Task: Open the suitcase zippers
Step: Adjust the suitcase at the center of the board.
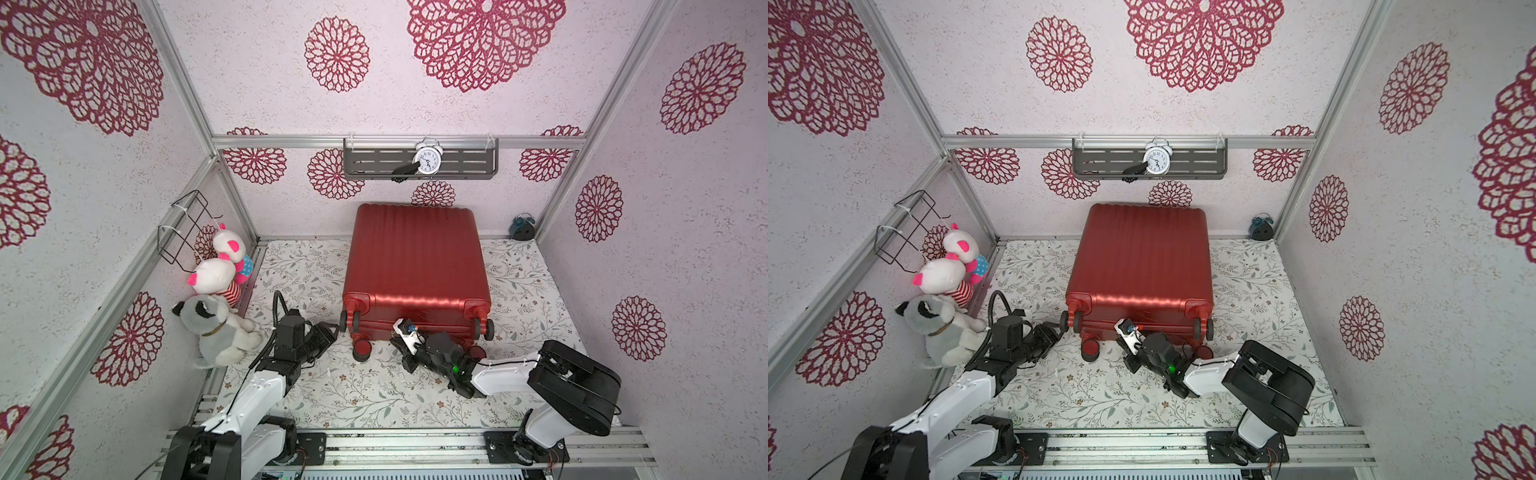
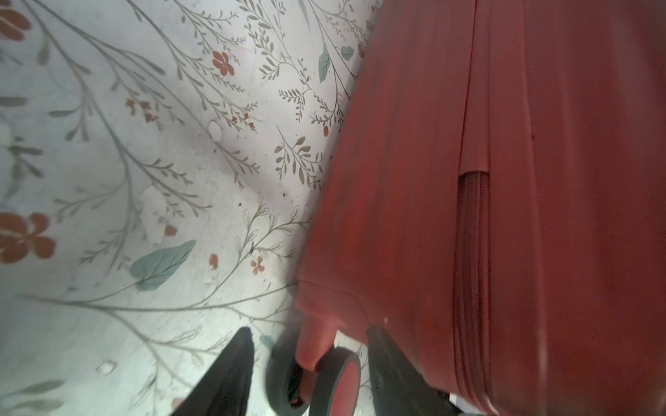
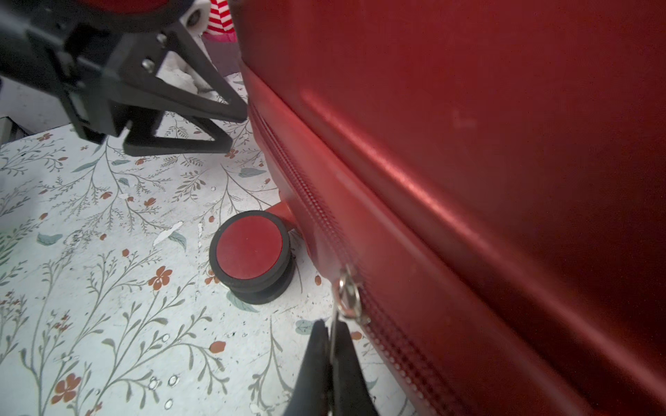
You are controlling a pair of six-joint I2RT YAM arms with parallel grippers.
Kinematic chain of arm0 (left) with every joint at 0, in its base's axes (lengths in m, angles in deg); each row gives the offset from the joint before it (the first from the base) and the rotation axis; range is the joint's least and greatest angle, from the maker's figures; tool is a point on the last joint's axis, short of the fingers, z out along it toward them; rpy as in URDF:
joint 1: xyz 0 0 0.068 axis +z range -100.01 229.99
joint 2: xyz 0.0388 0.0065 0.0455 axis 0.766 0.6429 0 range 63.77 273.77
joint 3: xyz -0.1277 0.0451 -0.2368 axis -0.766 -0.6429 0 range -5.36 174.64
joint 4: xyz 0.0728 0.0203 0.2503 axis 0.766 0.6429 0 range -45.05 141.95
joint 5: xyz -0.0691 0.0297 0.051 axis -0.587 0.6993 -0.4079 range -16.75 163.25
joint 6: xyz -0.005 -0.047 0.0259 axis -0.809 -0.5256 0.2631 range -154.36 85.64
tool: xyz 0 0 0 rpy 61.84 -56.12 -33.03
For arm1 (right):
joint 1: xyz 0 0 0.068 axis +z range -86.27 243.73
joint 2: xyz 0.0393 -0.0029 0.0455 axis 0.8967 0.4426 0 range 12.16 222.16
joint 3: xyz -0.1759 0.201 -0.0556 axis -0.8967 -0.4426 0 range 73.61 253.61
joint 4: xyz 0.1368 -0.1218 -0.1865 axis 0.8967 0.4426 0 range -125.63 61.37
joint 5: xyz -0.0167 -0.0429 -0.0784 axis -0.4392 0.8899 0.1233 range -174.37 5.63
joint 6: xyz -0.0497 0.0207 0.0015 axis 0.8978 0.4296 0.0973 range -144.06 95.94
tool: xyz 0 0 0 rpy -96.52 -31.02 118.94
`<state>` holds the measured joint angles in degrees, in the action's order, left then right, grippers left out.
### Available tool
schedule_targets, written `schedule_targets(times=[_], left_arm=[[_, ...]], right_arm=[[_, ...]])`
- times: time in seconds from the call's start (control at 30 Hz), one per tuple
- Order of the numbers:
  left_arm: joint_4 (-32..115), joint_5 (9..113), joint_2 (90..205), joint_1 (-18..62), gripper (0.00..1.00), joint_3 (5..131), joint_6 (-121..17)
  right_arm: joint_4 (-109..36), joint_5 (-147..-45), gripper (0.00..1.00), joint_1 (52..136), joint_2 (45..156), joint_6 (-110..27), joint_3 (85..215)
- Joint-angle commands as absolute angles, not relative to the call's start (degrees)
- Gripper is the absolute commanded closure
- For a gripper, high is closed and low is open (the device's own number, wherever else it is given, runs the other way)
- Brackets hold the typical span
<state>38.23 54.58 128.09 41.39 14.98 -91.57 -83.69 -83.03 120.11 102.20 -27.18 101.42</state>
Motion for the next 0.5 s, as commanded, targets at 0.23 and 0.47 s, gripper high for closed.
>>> schedule_targets(times=[0.23,0.47], left_arm=[[13.8,48.3,148.0,41.7,0.55,19.1,-94.0],[6.8,48.5,153.8,37.9,0.56,18.9,-95.5]], right_arm=[[-78.5,-91.2,1.0,124.3,101.0,-26.4,100.4],[-78.9,-91.3,1.0,125.8,102.3,-25.2,102.3]])
